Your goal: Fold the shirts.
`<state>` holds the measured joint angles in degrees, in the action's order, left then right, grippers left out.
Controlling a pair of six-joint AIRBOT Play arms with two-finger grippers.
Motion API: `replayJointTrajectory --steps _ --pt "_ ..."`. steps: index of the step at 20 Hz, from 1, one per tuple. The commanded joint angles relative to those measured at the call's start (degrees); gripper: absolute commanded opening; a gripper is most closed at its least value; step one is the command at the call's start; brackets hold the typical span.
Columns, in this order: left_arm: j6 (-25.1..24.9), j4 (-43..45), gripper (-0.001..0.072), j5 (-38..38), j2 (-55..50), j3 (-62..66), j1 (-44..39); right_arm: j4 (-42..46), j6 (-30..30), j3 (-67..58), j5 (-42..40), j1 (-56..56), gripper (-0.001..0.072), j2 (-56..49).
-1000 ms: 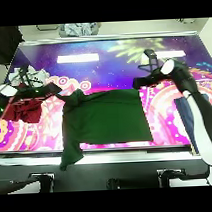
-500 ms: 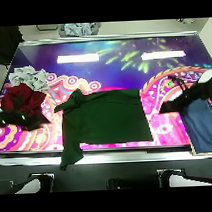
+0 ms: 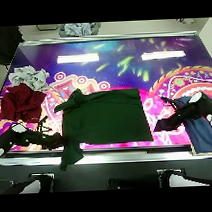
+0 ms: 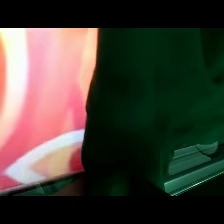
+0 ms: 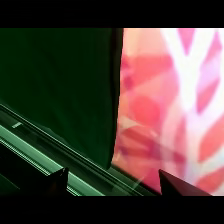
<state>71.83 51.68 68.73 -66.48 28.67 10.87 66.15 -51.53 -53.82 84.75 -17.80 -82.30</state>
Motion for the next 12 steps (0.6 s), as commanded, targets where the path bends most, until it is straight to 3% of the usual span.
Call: replayJointTrajectory --steps 1,3,6,7,8,9,12 --pt "-0.31 -2.27 0.0259 -3.91 -0.22 -1.22 -2.01 -2.60 0.35 4.35 -5.33 1.84 0.0685 0.02" --pt "-0.55 -2.21 0.0047 -3.39 -0.15 -1.22 -2.03 -3.15 0.07 6.97 -9.07 5.66 0.0685 -0.02" --pt "-1.22 -2.19 0.0033 -2.78 0.26 -0.74 -2.03 -4.00 -3.17 8.61 -12.20 10.69 0.0674 -0.81" --pt "-3.34 -2.21 0.0033 -2.51 0.59 -0.07 -2.03 -4.09 -4.24 8.61 -12.61 11.89 0.0591 -0.98" --pt "-5.14 -2.12 0.0032 -1.92 1.01 1.03 -2.03 -4.04 -4.37 8.57 -13.03 13.03 0.0299 -0.92" --pt "-5.44 -1.11 0.0032 -1.20 1.70 3.08 -1.90 -4.02 -4.39 8.15 -12.92 13.55 0.0052 -0.90" --pt "-4.31 5.42 0.0030 2.49 5.42 15.69 -1.90 -3.80 -0.04 1.55 -9.99 13.64 0.0038 2.47"
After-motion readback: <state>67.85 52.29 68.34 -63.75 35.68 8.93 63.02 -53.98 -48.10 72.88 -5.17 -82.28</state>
